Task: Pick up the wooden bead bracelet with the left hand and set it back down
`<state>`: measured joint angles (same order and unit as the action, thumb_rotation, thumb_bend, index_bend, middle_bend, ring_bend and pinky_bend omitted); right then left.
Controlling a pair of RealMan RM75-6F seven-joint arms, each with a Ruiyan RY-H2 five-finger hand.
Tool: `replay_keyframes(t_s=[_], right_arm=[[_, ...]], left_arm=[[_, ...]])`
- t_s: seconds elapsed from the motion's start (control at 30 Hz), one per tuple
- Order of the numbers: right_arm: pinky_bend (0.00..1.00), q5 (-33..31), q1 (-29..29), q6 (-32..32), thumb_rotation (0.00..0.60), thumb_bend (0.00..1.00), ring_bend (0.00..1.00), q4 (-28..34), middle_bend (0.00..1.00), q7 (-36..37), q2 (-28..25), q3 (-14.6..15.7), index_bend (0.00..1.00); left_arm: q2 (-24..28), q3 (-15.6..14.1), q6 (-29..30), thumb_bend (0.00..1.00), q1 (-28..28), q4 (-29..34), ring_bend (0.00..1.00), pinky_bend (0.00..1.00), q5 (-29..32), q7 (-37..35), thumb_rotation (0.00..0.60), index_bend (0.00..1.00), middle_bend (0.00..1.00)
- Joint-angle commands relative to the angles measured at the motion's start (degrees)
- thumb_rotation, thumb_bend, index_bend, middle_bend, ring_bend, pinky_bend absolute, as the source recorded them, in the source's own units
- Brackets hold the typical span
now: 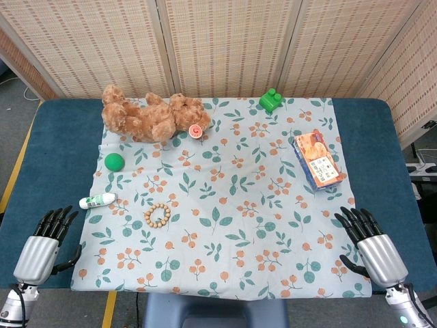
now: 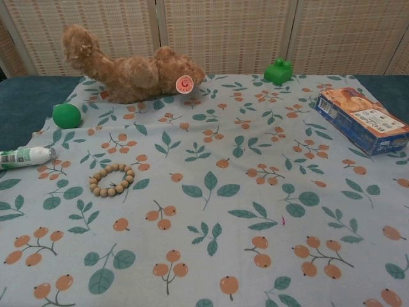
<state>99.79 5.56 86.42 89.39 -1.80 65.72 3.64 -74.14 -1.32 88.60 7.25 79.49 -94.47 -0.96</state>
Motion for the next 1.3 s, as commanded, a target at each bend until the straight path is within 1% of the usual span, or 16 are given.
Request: replay_keyframes(t_s=[0.03, 0.07, 0.17, 0.23, 0.3, 0.4, 0.5, 0.63, 0.7, 0.73, 0.83, 1.07, 1.1, 1.13, 1.2, 1.3], right_arm=[[0.00, 0.08, 0.03, -0.11, 0.600, 0.15, 0.00, -0.11, 0.00, 0.05, 0.07, 0.07, 0.00], [0.00, 0.10, 0.04, -0.21, 0.600, 0.15, 0.00, -0.10, 0.00, 0.08, 0.06, 0.14, 0.00], [0.00, 0.40, -0.05, -0.18, 0.600, 0.15, 0.00, 0.13, 0.00, 0.03, -0.06, 0.39, 0.00], [0.00, 0.85, -0.18, 0.11, 0.600, 0.15, 0.00, 0.24, 0.00, -0.10, -0.10, 0.60, 0.00], [0.00, 1.26, -0.31, 0.40, 0.600, 0.15, 0.00, 0.41, 0.00, -0.01, -0.22, 0.80, 0.00], [0.00, 1.33, -0.42, 0.54, 0.600, 0.15, 0.00, 0.41, 0.00, 0.14, -0.35, 0.89, 0.00], [0.00, 1.29, -0.50, 0.57, 0.600, 0.15, 0.00, 0.40, 0.00, 0.47, -0.73, 0.99, 0.00], [0.00, 1.25, -0.74, 1.08, 0.600, 0.15, 0.00, 0.52, 0.00, 1.38, -1.31, 1.01, 0.00], [0.00, 1.12, -0.83, 1.13, 0.600, 0.15, 0.00, 0.52, 0.00, 1.61, -1.47, 1.01, 0.00], [0.00, 1.00, -0.86, 1.06, 0.600, 0.15, 0.00, 0.52, 0.00, 1.65, -1.55, 1.02, 0.00], [0.00, 0.84, -0.88, 0.79, 0.600, 0.15, 0.00, 0.63, 0.00, 1.75, -1.65, 1.09, 0.00], [0.00, 0.68, -0.96, 0.57, 0.600, 0.15, 0.00, 0.78, 0.00, 1.91, -1.71, 1.16, 0.00], [0.00, 0.63, -0.97, 0.50, 0.600, 0.15, 0.00, 0.84, 0.00, 1.91, -1.74, 1.18, 0.00], [0.00, 0.59, -0.95, 0.31, 0.600, 0.15, 0.00, 0.98, 0.00, 2.08, -1.83, 1.27, 0.00], [0.00, 0.64, -0.89, 0.13, 0.600, 0.15, 0.00, 1.11, 0.00, 2.30, -2.02, 1.36, 0.00], [0.00, 0.76, -0.86, 0.09, 0.600, 0.15, 0.00, 1.25, 0.00, 2.83, -2.31, 1.45, 0.00]], left_arm=[[-0.02, -0.28, -0.72, 0.47, 0.18, 0.31, 0.00, 0.09, -0.06, 0.61, 0.421, 0.06, 0.00], [-0.17, -0.44, -1.01, 0.47, 0.28, 0.28, 0.00, 0.09, -0.21, 0.85, 0.433, 0.06, 0.00], [-1.25, -1.36, -2.81, 0.49, 1.12, 0.07, 0.00, 0.09, -1.22, 0.37, 0.511, 0.07, 0.02], [-2.78, -1.80, -3.82, 0.51, 2.16, -0.07, 0.03, 0.09, -2.58, -0.82, 0.571, 0.12, 0.10], [-4.56, -2.16, -5.00, 0.53, 3.74, -0.47, 0.07, 0.09, -4.56, -1.49, 0.591, 0.18, 0.21], [-6.23, -1.99, -6.72, 0.53, 5.96, -0.38, 0.08, 0.07, -6.38, -0.78, 0.599, 0.24, 0.29], [-8.35, -0.79, -10.30, 0.53, 8.70, 0.39, 0.08, 0.06, -6.26, 2.20, 0.599, 0.26, 0.31], [-11.71, 1.36, -15.05, 0.53, 11.25, 0.32, 0.09, 0.06, -3.50, 8.96, 0.599, 0.27, 0.34], [-13.37, 1.85, -15.85, 0.53, 12.00, -0.05, 0.10, 0.05, -3.13, 11.03, 0.585, 0.29, 0.35], [-14.59, 2.21, -16.05, 0.52, 12.53, -0.85, 0.10, 0.05, -3.15, 12.23, 0.568, 0.29, 0.35], [-16.94, 3.07, -18.05, 0.48, 13.91, -2.67, 0.10, 0.05, -1.79, 14.37, 0.469, 0.30, 0.35], [-19.33, 4.23, -21.58, 0.41, 15.51, -4.04, 0.10, 0.05, 1.65, 17.22, 0.357, 0.33, 0.34], [-19.86, 4.52, -22.34, 0.41, 15.87, -4.43, 0.10, 0.05, 2.40, 18.05, 0.353, 0.33, 0.34], [-21.41, 5.34, -23.68, 0.41, 16.73, -6.25, 0.10, 0.05, 3.66, 21.21, 0.351, 0.33, 0.34], [-23.36, 6.02, -23.39, 0.41, 17.09, -8.24, 0.10, 0.05, 4.49, 24.49, 0.359, 0.34, 0.35], [-25.53, 6.01, -22.29, 0.41, 17.41, -11.29, 0.11, 0.05, 4.48, 28.31, 0.424, 0.35, 0.36]])
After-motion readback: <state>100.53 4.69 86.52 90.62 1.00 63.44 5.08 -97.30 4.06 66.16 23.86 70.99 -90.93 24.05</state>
